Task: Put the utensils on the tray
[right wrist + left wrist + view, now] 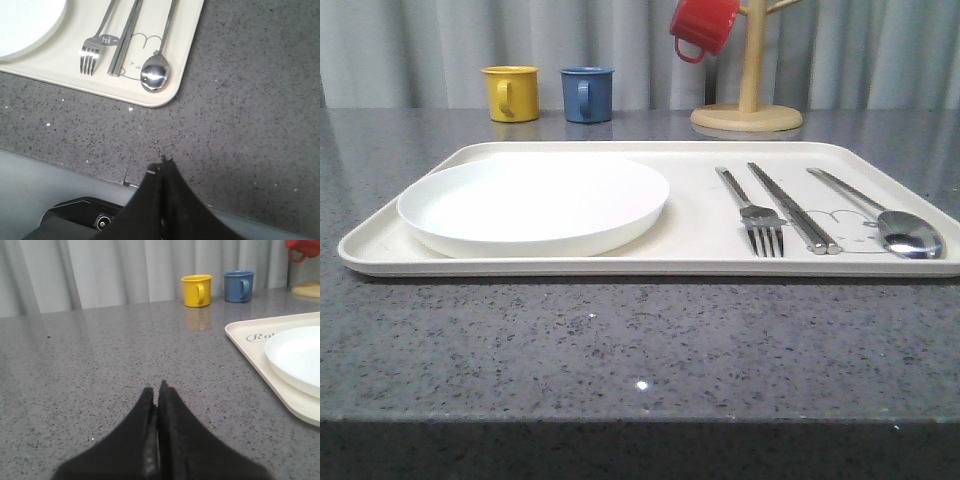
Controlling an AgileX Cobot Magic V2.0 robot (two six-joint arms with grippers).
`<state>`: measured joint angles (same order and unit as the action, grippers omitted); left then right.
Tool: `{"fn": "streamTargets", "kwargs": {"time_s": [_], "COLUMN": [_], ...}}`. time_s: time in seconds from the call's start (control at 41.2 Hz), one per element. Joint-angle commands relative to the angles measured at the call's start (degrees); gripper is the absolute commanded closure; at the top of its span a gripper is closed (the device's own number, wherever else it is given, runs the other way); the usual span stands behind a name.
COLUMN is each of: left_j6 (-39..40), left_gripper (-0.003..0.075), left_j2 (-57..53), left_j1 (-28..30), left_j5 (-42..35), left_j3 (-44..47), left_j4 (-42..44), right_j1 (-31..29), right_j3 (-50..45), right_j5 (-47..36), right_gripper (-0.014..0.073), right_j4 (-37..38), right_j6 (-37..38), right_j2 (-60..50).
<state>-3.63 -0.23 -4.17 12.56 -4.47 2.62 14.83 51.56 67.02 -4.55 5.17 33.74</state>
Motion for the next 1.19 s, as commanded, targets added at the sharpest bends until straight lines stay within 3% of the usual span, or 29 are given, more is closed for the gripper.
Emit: {"fn": "streamTargets", "kwargs": {"time_s": [0.0, 0.267, 0.559, 1.166], "left_j6": [3.9, 3.6, 3.6, 3.6], "left_gripper": [0.0740, 0.0740, 0.0740, 0.0740], "left_j2": [-1.3, -1.3, -1.3, -1.3], "left_j1": [0.1, 0.1, 0.1, 0.1], "left_j5": [-5.7, -13.4, -11.6, -16.7], "left_j3": [-0.8, 5.8, 5.7, 5.7], "left_j4": [2.3, 1.3, 0.0, -0.3], "right_j1": [0.0, 0.0, 0.0, 0.0], "right_j3": [1.5, 1.5, 1.5, 1.5], "right_j5": [-2.9, -2.9, -2.9, -2.9], "right_gripper": [0.0661, 0.0661, 0.0661, 0.0661], "right_j4": [0.3, 0.3, 0.3, 0.3], "right_j6": [-0.6, -0.6, -0.6, -0.6], "right_j2": [0.1, 0.1, 0.1, 0.1]}}
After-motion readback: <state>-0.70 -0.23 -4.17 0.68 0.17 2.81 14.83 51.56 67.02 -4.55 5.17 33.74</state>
